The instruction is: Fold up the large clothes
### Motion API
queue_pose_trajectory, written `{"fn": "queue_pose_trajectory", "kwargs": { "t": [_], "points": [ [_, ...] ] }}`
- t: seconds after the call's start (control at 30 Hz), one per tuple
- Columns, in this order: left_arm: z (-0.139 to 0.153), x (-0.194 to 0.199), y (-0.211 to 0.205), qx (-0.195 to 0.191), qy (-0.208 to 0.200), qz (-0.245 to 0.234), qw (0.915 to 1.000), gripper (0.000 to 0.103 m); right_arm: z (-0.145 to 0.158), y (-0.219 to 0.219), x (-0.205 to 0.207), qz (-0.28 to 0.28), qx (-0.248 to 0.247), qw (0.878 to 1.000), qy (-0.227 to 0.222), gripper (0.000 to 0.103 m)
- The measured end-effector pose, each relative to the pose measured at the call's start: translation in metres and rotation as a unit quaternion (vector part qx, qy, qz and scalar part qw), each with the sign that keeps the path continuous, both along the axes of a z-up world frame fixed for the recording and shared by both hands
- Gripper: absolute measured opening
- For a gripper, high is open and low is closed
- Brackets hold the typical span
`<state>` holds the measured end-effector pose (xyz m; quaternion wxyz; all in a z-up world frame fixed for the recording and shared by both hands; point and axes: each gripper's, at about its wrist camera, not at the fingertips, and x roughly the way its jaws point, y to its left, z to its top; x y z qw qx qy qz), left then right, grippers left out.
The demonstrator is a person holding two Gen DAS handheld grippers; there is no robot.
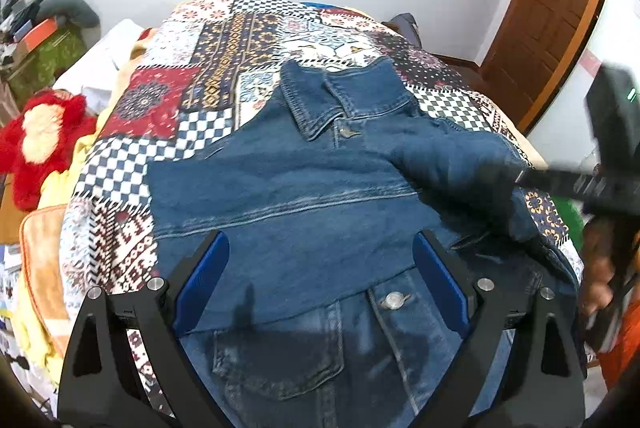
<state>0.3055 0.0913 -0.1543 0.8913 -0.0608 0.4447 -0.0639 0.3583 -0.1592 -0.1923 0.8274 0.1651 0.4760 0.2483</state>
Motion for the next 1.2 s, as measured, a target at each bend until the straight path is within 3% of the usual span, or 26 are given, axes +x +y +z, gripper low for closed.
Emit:
{"fn": "queue_pose_trajectory", "kwargs": {
  "t": [0.13, 0.27, 0.57, 0.77, 0.93, 1.1, 1.17, 1.2],
  "points": [
    [-0.003, -0.013, 0.005, 0.006, 0.004, 0.003, 1.0, 0.093, -0.037, 0.015, -0.01, 0.028, -0.03, 0.998, 0.047, 0.01],
    [-0.005, -0.018, -0.002, 0.016, 0.011, -0.005, 0.9998, 0.093, -0.056, 0.01, -0.021, 0.047, -0.052, 0.995, 0.077, 0.01],
    [0.01, -0.01, -0.047, 0.037, 0.001, -0.043, 0.9984, 0.093, -0.056, 0.004, -0.051, 0.094, -0.133, 0.984, 0.07, 0.011],
    [0.026, 0.012, -0.095, 0.053, -0.012, -0.089, 0.9945, 0.093, -0.024, -0.057, -0.053, 0.036, -0.111, 0.993, 0.034, 0.011],
    [0.031, 0.037, -0.147, 0.064, -0.018, -0.141, 0.9879, 0.094, 0.004, -0.119, -0.051, -0.043, -0.135, 0.99, -0.01, 0.011],
    [0.014, 0.066, -0.201, 0.07, 0.003, -0.2, 0.9774, 0.093, 0.006, -0.165, -0.049, -0.09, -0.165, 0.982, -0.014, 0.011],
    [-0.004, 0.079, -0.225, 0.078, 0.02, -0.232, 0.9693, 0.093, 0.0, -0.178, -0.048, -0.101, -0.163, 0.981, -0.006, 0.011],
    [-0.014, 0.082, -0.232, 0.083, 0.032, -0.244, 0.9657, 0.084, -0.002, -0.183, -0.048, -0.104, -0.159, 0.982, -0.001, 0.011]
  ]
}}
